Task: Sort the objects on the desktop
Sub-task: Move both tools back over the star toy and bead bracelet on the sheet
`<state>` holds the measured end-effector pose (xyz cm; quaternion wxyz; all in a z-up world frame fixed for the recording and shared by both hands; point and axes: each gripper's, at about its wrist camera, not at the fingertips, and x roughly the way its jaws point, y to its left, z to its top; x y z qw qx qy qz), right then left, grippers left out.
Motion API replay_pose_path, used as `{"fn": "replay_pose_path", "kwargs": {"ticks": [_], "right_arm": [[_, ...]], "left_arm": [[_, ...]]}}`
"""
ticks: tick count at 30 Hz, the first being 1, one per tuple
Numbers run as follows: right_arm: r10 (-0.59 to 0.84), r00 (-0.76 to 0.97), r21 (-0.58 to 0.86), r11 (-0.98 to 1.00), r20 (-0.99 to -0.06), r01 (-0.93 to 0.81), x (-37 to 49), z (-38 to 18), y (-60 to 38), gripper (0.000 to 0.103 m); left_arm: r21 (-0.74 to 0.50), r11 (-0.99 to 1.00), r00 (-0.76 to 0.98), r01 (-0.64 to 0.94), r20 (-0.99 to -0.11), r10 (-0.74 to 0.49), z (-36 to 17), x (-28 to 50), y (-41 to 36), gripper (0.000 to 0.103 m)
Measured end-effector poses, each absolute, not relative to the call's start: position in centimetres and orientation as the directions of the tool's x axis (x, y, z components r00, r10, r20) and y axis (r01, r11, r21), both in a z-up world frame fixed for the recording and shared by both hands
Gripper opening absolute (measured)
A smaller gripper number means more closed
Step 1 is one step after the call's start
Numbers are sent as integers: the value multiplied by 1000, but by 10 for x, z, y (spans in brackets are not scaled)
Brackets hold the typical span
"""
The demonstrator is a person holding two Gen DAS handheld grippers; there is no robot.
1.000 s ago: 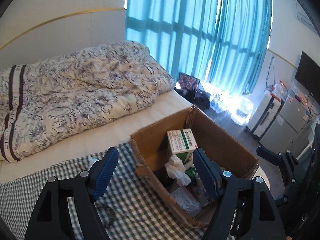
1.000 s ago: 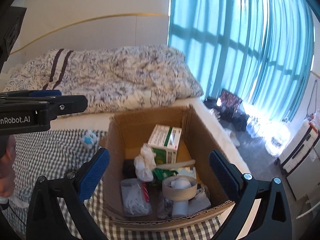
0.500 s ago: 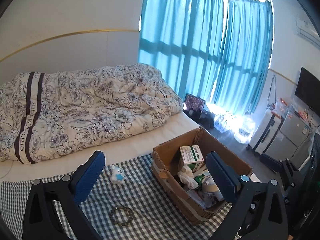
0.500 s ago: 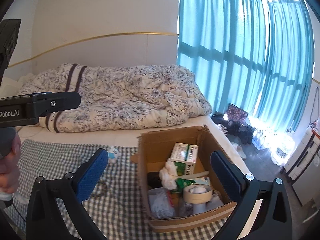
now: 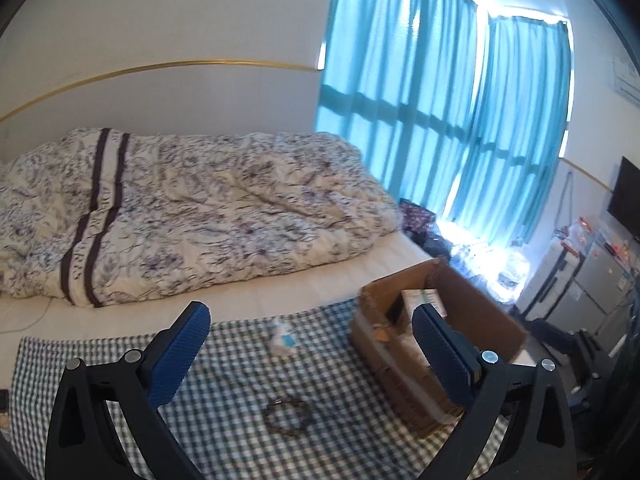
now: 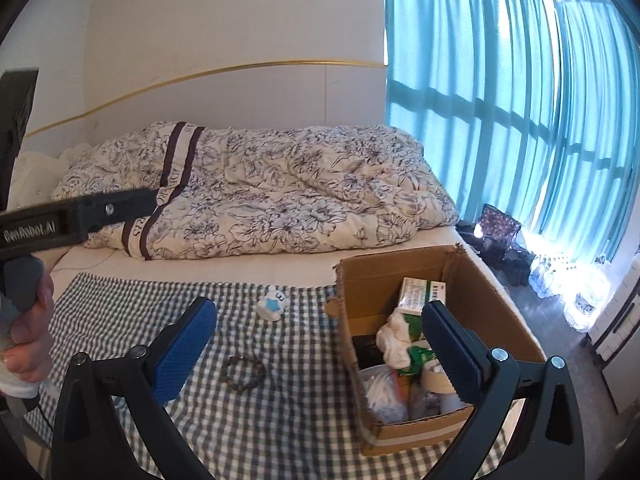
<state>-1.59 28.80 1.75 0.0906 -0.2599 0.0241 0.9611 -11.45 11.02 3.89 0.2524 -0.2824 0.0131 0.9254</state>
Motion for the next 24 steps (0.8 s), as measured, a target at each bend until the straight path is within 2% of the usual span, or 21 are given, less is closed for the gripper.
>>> {"fn": "replay_pose_path", "kwargs": {"ticks": [14,24], "right_arm": [[85,-813,34,-991,-576,-128,-39,-15,255,103],[-5,-733,77,-995,-681,-65,-78,-80,231,102]], "left_arm": [[-131,-902,-694,-412,-596,404,-7,-138,64,103],[-128,-912,-670,-389,-641,375,-37,-170,53,103]]}}
